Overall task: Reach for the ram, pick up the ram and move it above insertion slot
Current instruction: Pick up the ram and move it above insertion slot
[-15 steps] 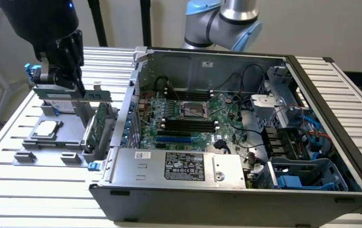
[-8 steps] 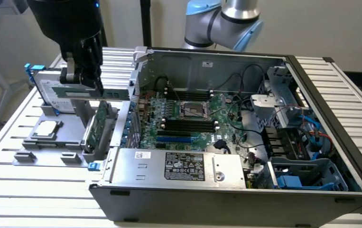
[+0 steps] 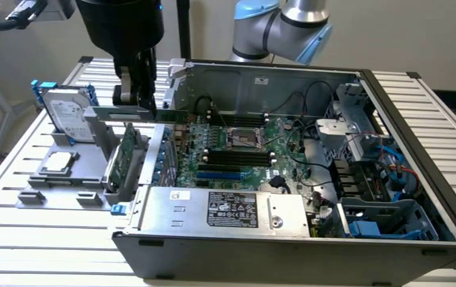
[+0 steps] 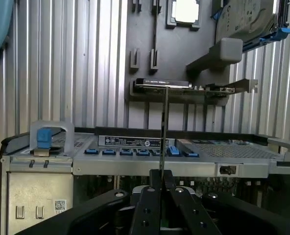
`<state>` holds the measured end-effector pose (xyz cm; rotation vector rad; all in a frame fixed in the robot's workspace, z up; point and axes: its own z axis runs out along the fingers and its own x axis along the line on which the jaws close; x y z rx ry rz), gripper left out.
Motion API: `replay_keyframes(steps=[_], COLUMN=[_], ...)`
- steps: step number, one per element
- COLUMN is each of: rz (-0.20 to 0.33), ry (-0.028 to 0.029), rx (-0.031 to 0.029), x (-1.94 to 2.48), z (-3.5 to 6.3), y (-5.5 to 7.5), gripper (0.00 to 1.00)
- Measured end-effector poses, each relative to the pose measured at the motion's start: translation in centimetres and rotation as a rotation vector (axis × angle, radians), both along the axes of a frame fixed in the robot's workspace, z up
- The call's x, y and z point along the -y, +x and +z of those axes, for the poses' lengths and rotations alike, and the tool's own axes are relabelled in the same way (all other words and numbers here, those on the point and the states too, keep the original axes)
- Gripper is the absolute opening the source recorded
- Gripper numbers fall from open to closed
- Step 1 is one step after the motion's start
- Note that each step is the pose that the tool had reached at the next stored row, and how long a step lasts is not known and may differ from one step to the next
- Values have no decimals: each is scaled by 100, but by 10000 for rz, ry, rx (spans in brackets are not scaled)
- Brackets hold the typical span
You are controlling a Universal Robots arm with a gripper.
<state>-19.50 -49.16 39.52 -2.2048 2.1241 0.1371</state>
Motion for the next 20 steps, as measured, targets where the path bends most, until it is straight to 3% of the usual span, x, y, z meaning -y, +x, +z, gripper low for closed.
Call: replay_keyframes(steps=[3,6,15,20], rz=[0,0,0,0], ry=[92,148,160,159], rx=[-1,-1,-1,-1], x=[0,0,-30,-121], z=[0,0,-1,-8], y=[136,273,682,874], gripper=[14,14,14,14])
